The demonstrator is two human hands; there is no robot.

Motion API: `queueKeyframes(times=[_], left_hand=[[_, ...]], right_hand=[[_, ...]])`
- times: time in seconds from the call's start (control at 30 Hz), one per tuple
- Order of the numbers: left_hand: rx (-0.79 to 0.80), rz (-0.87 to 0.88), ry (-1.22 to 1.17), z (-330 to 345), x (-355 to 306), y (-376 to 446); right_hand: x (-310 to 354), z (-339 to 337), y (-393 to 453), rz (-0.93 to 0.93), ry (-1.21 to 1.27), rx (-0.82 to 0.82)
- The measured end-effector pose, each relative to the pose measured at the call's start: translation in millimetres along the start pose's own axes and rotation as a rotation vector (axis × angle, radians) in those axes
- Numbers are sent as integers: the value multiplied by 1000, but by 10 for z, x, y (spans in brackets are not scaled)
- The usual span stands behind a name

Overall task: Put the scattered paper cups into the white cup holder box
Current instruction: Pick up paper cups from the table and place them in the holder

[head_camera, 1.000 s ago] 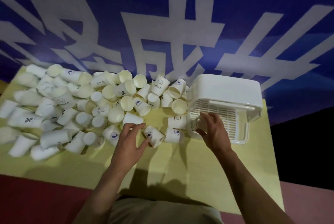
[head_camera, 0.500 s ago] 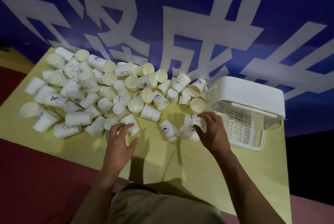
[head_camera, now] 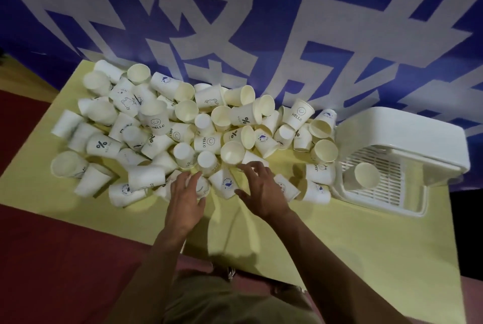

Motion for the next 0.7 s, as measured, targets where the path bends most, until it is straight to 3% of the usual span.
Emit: queueKeyframes(times=[0.17,0.4,0.57,0.7], left_hand=[[79,35,-36,78,46,77],[46,92,-178,-220,155,-102],[1,263,10,-258,344,-249],[33,183,-52,-273,387,-262]], right_hand=[[178,241,85,91,-73,54],[361,556,171,110,-95,167],[336,667,206,143,-89,212],[241,729,169,198,-46,252]])
Point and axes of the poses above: each hand's wrist, its own y-axis towards the middle knuckle, its own z-axis out of the palm, x = y × z, the point moved 7 cm from there along y, towards the middle knuckle, and after that the axes turned 12 degrees about -y, right-handed, at the moved point
